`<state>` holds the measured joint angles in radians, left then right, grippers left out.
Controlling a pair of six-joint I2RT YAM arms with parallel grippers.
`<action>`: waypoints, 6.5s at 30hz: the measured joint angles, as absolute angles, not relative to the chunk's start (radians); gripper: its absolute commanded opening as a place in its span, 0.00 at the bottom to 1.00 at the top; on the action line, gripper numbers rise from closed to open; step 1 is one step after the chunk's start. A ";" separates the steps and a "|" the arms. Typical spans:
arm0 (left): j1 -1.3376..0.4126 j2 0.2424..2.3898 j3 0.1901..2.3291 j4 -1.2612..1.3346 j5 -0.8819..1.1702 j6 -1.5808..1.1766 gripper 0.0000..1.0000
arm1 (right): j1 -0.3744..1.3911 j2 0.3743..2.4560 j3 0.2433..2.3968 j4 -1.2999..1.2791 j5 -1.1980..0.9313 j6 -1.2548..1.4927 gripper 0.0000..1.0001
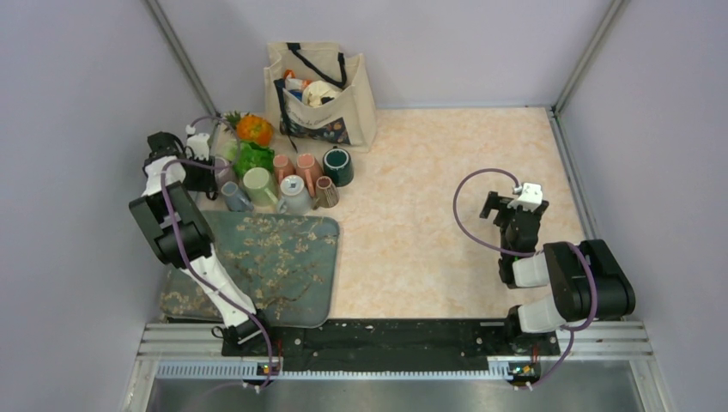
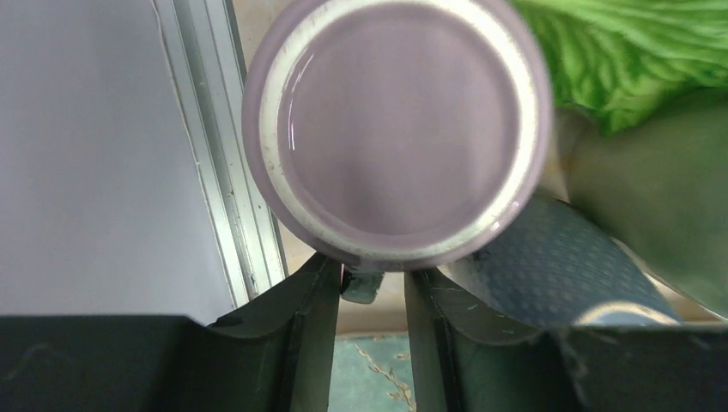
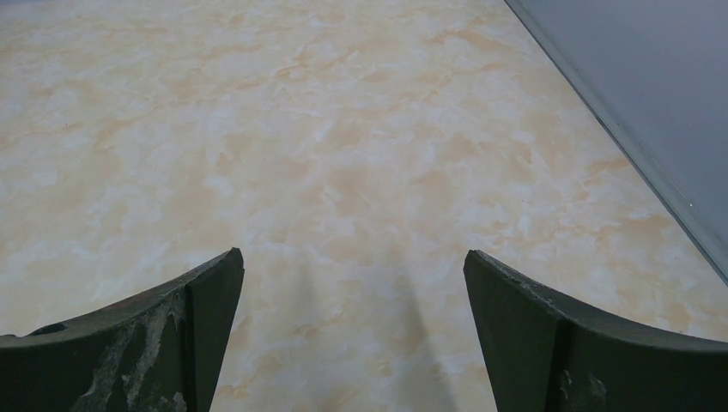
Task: Turn the mug right side up
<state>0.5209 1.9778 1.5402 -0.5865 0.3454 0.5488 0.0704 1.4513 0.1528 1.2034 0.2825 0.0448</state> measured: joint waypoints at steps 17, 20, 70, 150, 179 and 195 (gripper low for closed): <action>0.522 2.038 1.533 -0.576 0.278 0.463 0.00 | 0.070 1.451 0.153 1.203 0.282 0.044 0.99; 0.522 2.008 1.527 -0.585 0.271 0.424 0.00 | 0.070 1.451 0.153 1.203 0.280 0.044 0.99; -0.031 1.488 1.530 -0.833 0.934 0.072 0.00 | 0.718 1.954 1.248 1.234 -0.383 0.977 0.54; -0.392 1.362 1.041 -0.695 -0.097 0.394 0.00 | 1.267 2.059 1.549 -0.279 0.419 -0.974 0.54; 0.373 1.265 1.112 -0.889 0.171 0.445 0.00 | 1.296 1.499 1.145 -0.090 0.212 -0.762 0.58; 0.745 1.601 1.174 -0.738 0.089 0.468 0.00 | 1.201 1.441 1.060 0.007 0.102 -0.653 0.58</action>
<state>0.7452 1.6009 1.1744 -0.7376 0.0887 0.4683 1.2007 1.4406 1.0599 0.0067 0.1024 -0.6529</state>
